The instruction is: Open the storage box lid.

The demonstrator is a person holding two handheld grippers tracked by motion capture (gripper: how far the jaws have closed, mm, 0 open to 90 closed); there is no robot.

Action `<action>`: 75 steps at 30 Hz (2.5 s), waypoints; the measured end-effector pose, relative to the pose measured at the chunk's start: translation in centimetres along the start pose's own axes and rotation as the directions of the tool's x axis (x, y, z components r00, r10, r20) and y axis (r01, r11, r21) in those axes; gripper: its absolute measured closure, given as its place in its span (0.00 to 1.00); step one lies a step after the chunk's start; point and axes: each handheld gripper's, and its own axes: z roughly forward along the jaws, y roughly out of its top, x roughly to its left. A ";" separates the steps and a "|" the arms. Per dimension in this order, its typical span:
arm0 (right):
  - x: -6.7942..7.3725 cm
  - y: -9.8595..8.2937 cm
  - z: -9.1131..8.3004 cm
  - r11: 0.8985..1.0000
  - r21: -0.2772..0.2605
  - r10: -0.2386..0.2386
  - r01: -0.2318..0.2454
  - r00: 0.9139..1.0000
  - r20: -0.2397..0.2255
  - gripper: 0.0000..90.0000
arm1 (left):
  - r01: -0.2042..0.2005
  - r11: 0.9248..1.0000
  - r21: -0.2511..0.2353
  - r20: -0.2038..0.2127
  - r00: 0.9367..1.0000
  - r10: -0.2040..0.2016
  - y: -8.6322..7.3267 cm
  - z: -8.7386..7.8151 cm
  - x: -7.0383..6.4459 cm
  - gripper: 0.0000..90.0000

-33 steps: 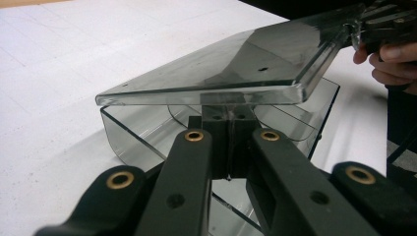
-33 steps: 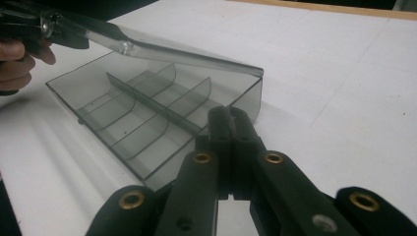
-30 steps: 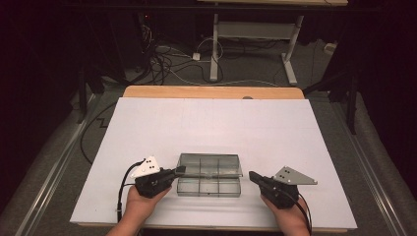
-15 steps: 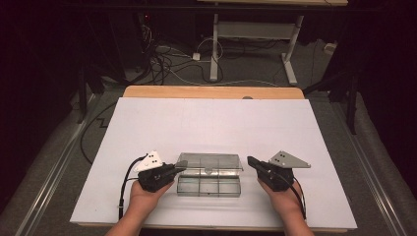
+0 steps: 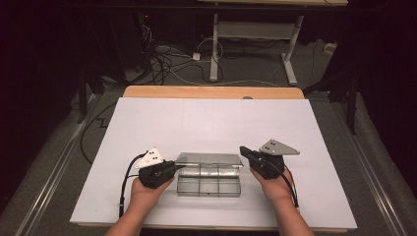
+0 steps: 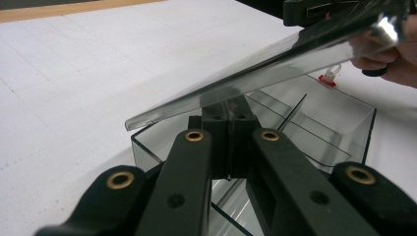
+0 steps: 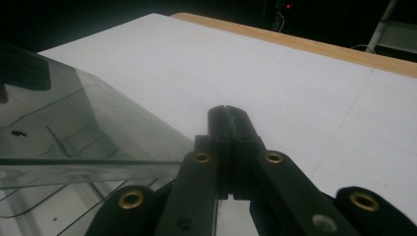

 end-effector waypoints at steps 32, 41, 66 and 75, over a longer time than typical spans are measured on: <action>-1.1 1.6 2.4 0.997 -0.065 0.038 -0.039 0.999 -0.007 1.00 | 0.030 1.000 -0.006 -0.032 0.999 -0.030 1.8 1.2 1.7 0.97; -1.1 2.3 2.7 0.997 -0.064 0.037 -0.037 0.999 -0.004 1.00 | 0.035 0.999 -0.002 -0.041 0.999 -0.035 2.3 1.2 2.0 0.97; -1.8 2.5 3.8 0.995 -0.060 0.074 -0.074 0.997 0.005 1.00 | 0.050 0.999 0.012 -0.058 0.997 -0.050 2.3 1.4 2.8 0.97; -2.1 2.4 4.3 0.995 -0.054 0.087 -0.086 0.996 0.013 1.00 | 0.063 0.998 0.004 -0.066 0.996 -0.062 2.3 1.4 3.2 0.97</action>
